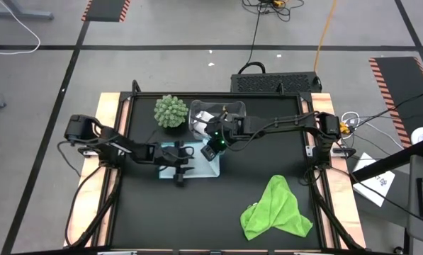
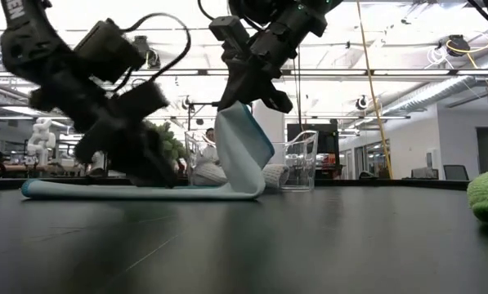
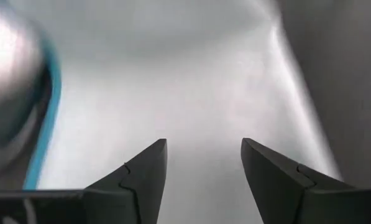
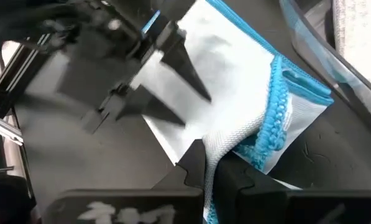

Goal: Fold microfiber towels
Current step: Fold the blue towel

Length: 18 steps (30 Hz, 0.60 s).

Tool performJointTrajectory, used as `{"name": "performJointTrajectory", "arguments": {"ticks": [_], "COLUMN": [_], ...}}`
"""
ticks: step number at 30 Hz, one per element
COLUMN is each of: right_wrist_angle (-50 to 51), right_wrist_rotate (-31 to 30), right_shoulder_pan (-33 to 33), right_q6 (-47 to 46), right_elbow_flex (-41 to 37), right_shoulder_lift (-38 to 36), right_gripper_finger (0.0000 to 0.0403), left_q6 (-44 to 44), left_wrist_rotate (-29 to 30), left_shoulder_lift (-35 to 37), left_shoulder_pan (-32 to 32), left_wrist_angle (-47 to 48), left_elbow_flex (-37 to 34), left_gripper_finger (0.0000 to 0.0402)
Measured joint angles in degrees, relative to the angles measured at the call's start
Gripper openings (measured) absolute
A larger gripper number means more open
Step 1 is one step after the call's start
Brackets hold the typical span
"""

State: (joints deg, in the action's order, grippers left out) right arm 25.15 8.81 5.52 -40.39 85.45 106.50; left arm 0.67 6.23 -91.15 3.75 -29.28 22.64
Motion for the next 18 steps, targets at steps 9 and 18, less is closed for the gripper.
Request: {"name": "performJointTrajectory", "arguments": {"ticks": [9, 18], "right_wrist_angle": [-1.67, 2.62], "right_wrist_rotate": [0.41, 2.31], "right_shoulder_pan": [-0.02, -1.25], "right_q6": [-0.31, -0.44], "right_elbow_flex": [-0.02, -0.02], "right_shoulder_lift": [0.0, -0.03], "right_gripper_finger": [0.0, 0.0], "left_q6": [-5.92, -7.13], "left_wrist_rotate": [4.28, 4.23], "left_shoulder_lift": [0.04, 0.09], "left_shoulder_pan": [-0.72, -2.93], "left_wrist_angle": [-13.23, -13.4], "left_elbow_flex": [-10.51, -11.13], "left_gripper_finger": [0.0209, 0.017]}}
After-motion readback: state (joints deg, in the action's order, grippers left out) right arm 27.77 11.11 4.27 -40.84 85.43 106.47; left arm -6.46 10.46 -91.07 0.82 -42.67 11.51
